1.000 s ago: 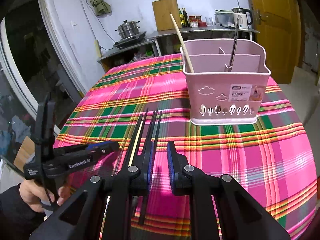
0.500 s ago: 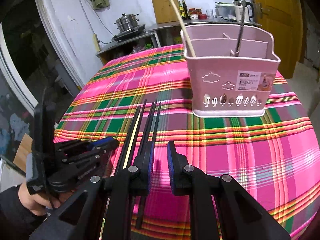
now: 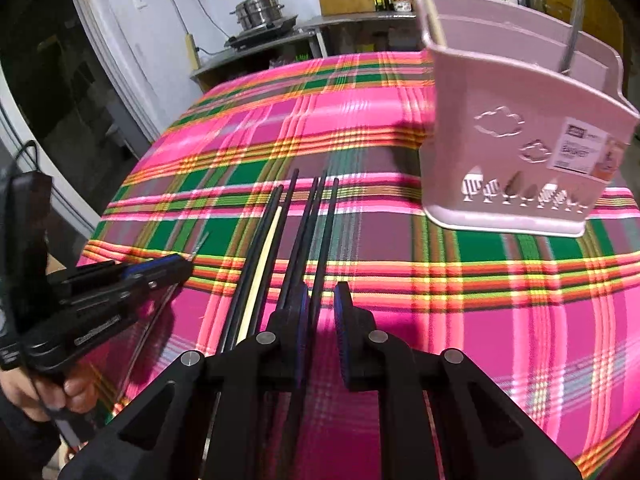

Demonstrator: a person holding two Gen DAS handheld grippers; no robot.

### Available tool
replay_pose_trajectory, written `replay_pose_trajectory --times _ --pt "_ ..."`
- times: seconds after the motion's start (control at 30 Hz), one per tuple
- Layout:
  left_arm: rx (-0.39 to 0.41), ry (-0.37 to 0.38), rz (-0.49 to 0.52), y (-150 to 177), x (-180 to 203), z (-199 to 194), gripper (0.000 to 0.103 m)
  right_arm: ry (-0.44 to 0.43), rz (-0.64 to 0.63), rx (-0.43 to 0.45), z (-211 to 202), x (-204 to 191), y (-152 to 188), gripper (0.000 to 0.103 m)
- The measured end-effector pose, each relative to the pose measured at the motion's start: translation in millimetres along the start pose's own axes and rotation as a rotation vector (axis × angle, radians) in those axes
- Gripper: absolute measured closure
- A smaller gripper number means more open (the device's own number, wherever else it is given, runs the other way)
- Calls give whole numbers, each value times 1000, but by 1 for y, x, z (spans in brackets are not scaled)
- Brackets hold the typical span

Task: Organize utensils
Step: 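Grasp a metal chopstick with the left tool while the right tool grasps a black chopstick, then carry both held chopsticks up over the pink basket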

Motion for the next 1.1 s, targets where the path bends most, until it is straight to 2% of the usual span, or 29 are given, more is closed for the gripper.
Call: replay_pose_trajectory --times 0.1,0.23,0.3,0.5,0.57,0.63,0.77,1.1 --pt "6 -17 14 2 3 -1 98 14 -9 -21 10 -1 1 89" --pt "11 -82 97 2 13 2 95 38 -27 -21 13 -3 -2 90" --pt "9 -98 118 2 17 2 93 60 -44 -28 16 -5 -3 91" --pt "-10 -135 172 2 21 5 93 96 -74 -38 24 -9 -11 94" --pt "-16 -127 170 1 21 5 94 92 -67 -42 25 -7 -13 96" --pt "-24 -106 159 0 20 5 99 66 -42 -44 24 -4 -15 97" --pt "-39 -67 121 -2 16 3 99 42 -24 -18 13 -4 -17 97" --pt "74 8 84 -32 23 -50 99 -4 9 99 -40 -3 -35 97"
Point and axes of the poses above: each gripper's, at about its wrist camera, not at the fingertips, and z roughly the way its jaws point, x to its right, y to its underside, the point moved 8 cm from there along z, roughly the way its jaws point, and after that the axes turned 2 degrees about z, right-handed, at the moved point
